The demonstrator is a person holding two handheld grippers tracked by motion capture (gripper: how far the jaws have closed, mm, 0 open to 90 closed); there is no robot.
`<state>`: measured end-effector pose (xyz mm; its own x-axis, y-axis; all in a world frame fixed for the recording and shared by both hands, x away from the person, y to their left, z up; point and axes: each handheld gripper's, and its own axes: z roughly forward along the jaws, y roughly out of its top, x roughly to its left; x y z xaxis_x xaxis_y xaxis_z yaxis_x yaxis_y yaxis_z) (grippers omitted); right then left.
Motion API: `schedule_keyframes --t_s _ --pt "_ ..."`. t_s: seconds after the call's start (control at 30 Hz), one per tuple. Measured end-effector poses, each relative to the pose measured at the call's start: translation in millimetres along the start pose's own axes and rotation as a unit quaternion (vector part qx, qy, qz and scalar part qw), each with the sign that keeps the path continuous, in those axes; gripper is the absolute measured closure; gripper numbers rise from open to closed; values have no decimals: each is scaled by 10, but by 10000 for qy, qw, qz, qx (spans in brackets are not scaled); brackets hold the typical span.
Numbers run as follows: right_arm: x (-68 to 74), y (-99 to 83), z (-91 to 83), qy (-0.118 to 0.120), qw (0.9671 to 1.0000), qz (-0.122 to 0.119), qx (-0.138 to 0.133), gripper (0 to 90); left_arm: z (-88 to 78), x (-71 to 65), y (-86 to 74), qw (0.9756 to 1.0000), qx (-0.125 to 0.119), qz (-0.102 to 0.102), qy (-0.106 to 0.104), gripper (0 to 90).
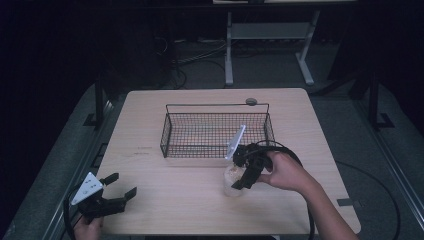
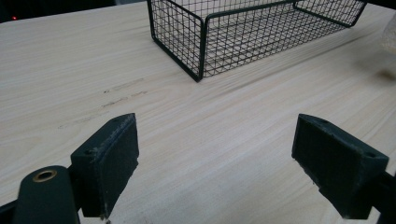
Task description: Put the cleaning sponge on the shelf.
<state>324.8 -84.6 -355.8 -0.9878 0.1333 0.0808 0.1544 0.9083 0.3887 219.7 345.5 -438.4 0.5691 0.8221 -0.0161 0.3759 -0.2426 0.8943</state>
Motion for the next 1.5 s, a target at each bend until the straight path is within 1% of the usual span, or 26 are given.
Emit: schedule_keyframes --t_s 0.17,0.27,0.47,0.77,0.83,0.87,1.0,1.3,1.43,1.5 --pt "-23 49 -63 -30 10000 -50 8 280 -2 1 1 10000 -3 13 1 139" --pt "-34 61 -81 -15 10000 -41 -36 281 -4 2 0 10000 -1 7 1 140" --pt "-68 95 -129 -54 10000 -48 -27 281 -4 1 0 10000 -14 7 1 139" --pt "-148 154 -208 -30 10000 -43 -63 282 -4 3 0 10000 -16 1 4 139" --pt "-157 170 -228 -55 10000 -51 -36 282 -5 4 0 10000 -14 3 6 139" --pt "-172 184 -248 -46 9999 -66 -77 282 -5 4 0 10000 -16 5 6 139" --pt "-197 214 -288 -78 9999 -53 -69 283 -5 4 1 10000 -14 16 6 140" --pt "-261 286 -346 -91 9999 -61 -55 283 -6 2 0 10000 -21 0 9 140" --pt "-307 323 -388 -149 9999 -59 -26 283 -5 3 0 10000 -19 0 3 140" --pt "-334 339 -409 -136 9999 -47 -80 283 -6 3 0 10000 -21 -2 7 140"
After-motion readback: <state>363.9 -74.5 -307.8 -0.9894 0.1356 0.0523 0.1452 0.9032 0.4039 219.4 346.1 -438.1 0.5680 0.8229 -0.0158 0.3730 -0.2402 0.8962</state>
